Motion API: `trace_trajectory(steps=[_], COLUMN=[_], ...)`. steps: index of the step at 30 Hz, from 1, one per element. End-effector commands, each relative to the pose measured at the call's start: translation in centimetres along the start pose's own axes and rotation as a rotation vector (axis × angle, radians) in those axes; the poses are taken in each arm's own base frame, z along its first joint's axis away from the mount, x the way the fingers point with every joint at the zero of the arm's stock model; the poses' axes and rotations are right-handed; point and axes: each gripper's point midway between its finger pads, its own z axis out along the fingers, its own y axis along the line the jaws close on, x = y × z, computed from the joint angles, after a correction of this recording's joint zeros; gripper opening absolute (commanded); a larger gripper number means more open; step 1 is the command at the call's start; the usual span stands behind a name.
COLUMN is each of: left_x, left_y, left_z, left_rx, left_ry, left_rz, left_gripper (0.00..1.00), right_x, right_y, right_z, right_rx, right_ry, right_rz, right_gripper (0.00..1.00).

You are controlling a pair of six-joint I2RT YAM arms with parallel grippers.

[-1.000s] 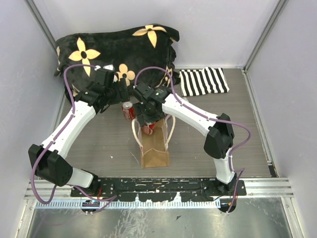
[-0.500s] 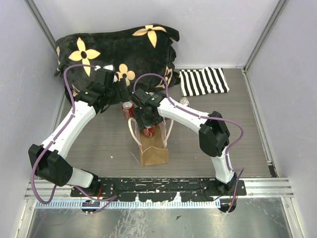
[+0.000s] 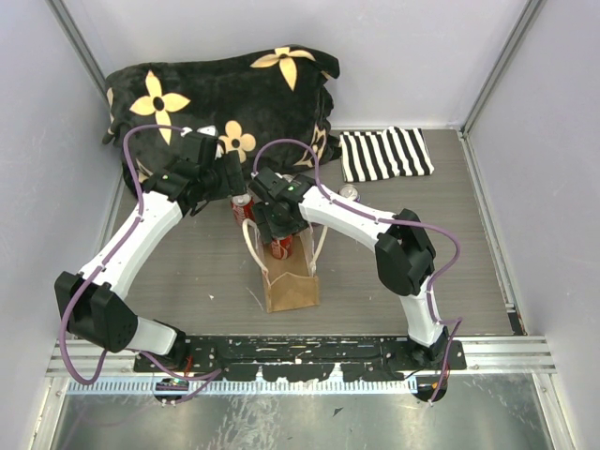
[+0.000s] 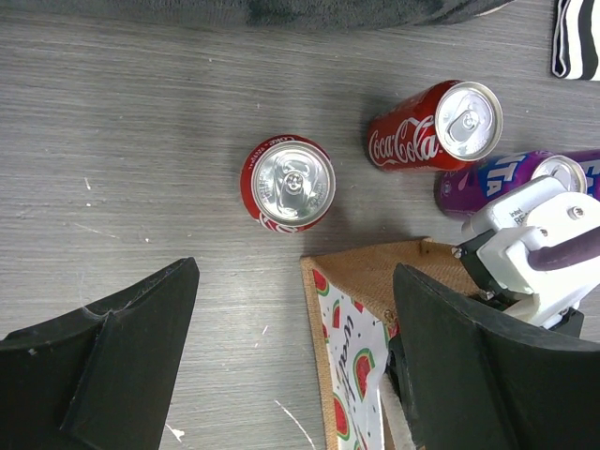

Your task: Place the beverage into the canvas bag

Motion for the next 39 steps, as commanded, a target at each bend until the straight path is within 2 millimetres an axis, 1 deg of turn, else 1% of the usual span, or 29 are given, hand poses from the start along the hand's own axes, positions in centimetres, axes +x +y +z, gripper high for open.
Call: trace_trajectory(steps=[1, 2, 3, 5, 10, 13, 17, 18, 19, 22, 27, 30, 34, 36, 39], left_x=[-0.1, -0.1, -0.1, 0.0, 0.1, 0.3, 0.3, 0.3, 0.3, 0.3, 0.6, 0.6, 1.2, 1.6, 2.2], left_y=[-0.2, -0.3, -0.3, -0.3, -0.5, -0.6, -0.8, -0.8, -0.8, -0.9, -0.9, -1.0, -1.1, -1.1, -0.9], left_z=[0.4, 0.4, 0.4, 0.4, 0.5, 0.7, 0.8, 0.8, 0.9, 0.9, 1.0, 1.1, 1.5, 1.7, 1.9], left_rx=[0.016, 0.018, 0.021, 0.024, 0.032, 0.037, 0.045, 0.046, 0.048, 0.052, 0.056, 0.064, 0.081, 0.087, 0.092], left_ry=[-0.005, -0.003, -0.003, -0.001, 0.005, 0.01, 0.015, 0.015, 0.016, 0.018, 0.027, 0.029, 0.047, 0.058, 0.069], left_rz=[-0.009, -0.009, -0.009, -0.007, -0.004, -0.003, -0.005, -0.005, -0.006, -0.002, 0.007, 0.02, 0.049, 0.065, 0.085], left_gripper=[0.92, 0.92, 0.92, 0.92, 0.91, 0.91, 0.91, 0.91, 0.91, 0.91, 0.91, 0.91, 0.91, 0.91, 0.9], right_x=[-1.5, -1.7, -1.8, -2.2, -3.1, -3.6, -4.0, -4.0, -4.1, -4.2, -4.0, -4.3, -4.5, -4.3, -3.9], right_y=[0.3, 0.4, 0.4, 0.4, 0.3, 0.2, 0.3, 0.4, 0.5, 0.5, 0.6, 0.7, 0.6, 0.6, 0.5], right_z=[-0.7, -0.9, -1.2, -1.8, -3.3, -4.0, -4.3, -4.3, -4.3, -4.4, -4.5, -5.2, -6.0, -6.1, -5.9], right_rx=[-0.025, -0.027, -0.031, -0.032, -0.028, -0.024, -0.027, -0.031, -0.033, -0.035, -0.042, -0.051, -0.053, -0.052, -0.053], right_ry=[-0.066, -0.071, -0.079, -0.093, -0.13, -0.151, -0.161, -0.161, -0.163, -0.165, -0.156, -0.169, -0.186, -0.18, -0.168], right_rz=[0.012, 0.012, 0.013, 0.015, 0.028, 0.034, 0.034, 0.034, 0.035, 0.034, 0.035, 0.041, 0.049, 0.049, 0.049], right_gripper=[0.59, 0.62, 0.66, 0.71, 0.74, 0.79, 0.82, 0.99, 1.0, 1.0, 0.94, 0.91, 0.83, 0.8, 0.73])
